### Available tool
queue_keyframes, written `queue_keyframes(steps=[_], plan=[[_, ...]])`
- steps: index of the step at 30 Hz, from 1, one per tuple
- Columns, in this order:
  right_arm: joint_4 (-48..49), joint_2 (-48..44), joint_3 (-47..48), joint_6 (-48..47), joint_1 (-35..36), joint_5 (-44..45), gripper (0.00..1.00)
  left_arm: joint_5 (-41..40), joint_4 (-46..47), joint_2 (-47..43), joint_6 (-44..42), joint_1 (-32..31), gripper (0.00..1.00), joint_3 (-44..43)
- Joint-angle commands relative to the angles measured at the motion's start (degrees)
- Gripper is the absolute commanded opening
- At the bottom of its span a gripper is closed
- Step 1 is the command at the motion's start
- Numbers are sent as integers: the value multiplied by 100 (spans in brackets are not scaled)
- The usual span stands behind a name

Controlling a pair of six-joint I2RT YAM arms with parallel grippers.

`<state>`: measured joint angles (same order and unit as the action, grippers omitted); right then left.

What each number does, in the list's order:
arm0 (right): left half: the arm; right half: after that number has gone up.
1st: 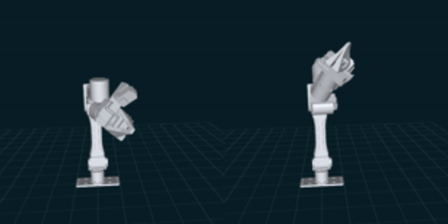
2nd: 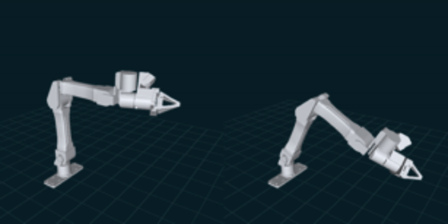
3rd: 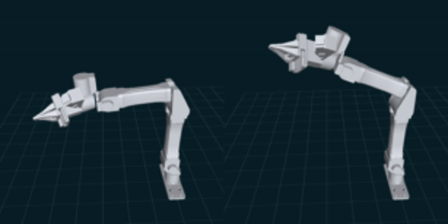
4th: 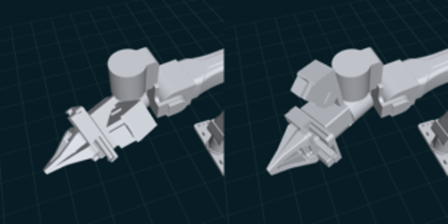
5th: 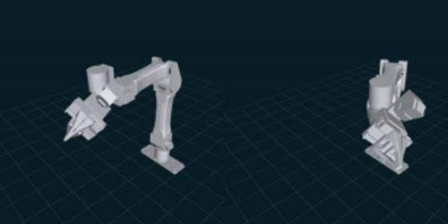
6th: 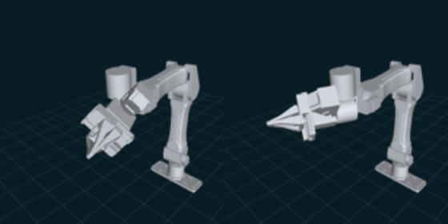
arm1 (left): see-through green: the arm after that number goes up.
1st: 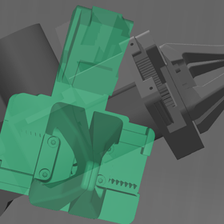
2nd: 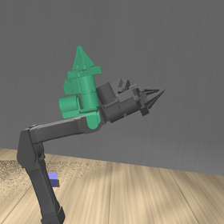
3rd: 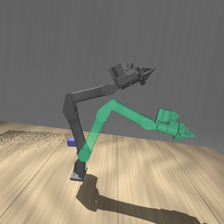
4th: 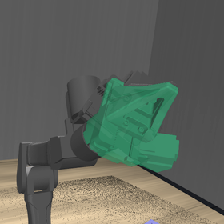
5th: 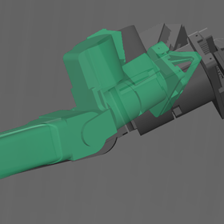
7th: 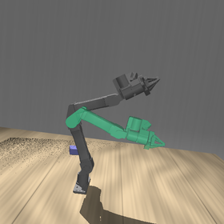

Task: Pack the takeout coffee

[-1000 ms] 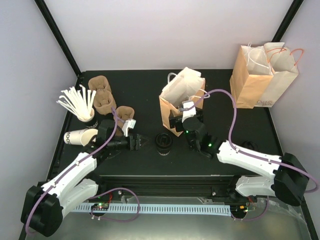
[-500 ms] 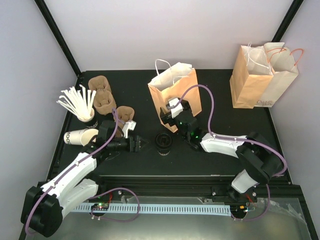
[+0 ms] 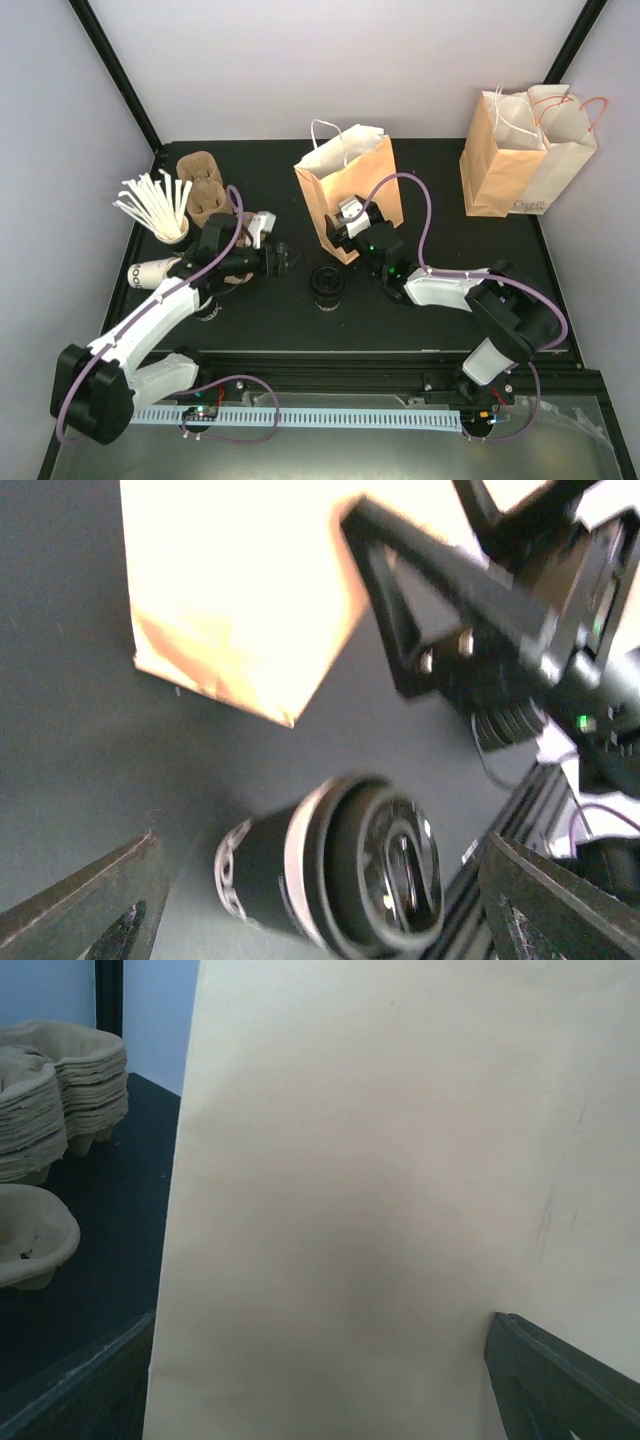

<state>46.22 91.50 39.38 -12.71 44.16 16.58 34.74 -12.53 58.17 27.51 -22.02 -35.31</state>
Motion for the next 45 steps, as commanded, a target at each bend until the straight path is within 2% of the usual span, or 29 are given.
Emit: queue_keyframes(steps=[1, 6, 11, 15, 18, 23, 28, 30, 34, 36, 41, 45], plan=[[0, -281, -63, 134, -103, -130, 89, -289, 260, 646, -301, 84, 88, -999], [81, -633, -383, 308, -108, -153, 89, -560, 451, 1454, -458, 176, 90, -2033], [-288, -790, -389, 384, -102, -256, 90, -597, 673, 2341, -426, 299, 94, -3033], [-387, -780, -381, 382, -109, -382, 90, -661, 217, 2968, -666, 388, 94, -4094], [-445, -728, -324, 349, -104, -398, 94, -487, -535, 3556, -1087, 393, 92, -4997], [-557, -675, -217, 368, -106, -441, 95, 105, -1875, 4567, -1729, 374, 77, -6332], [-794, -533, -44, 418, -102, -517, 95, 143, -2444, 5024, -2100, 327, 64, -6853], [-815, -416, 40, 362, -110, -549, 95, 76, -2575, 5169, -2173, 305, 50, -7012], [-768, -90, 356, 217, -108, -654, 100, -526, -2902, 5224, -2259, 312, 13, -7388], [-654, 113, 509, 146, -101, -784, 100, -864, -2961, 5144, -2294, 320, 2, -7464], [-828, 675, 1075, 50, -102, -1013, 100, -1734, -2966, 4836, -2302, 386, 2, -7453], [-1096, 1016, 1456, -84, -101, -1115, 100, -2025, -3032, 4724, -2276, 471, 2, -7434]])
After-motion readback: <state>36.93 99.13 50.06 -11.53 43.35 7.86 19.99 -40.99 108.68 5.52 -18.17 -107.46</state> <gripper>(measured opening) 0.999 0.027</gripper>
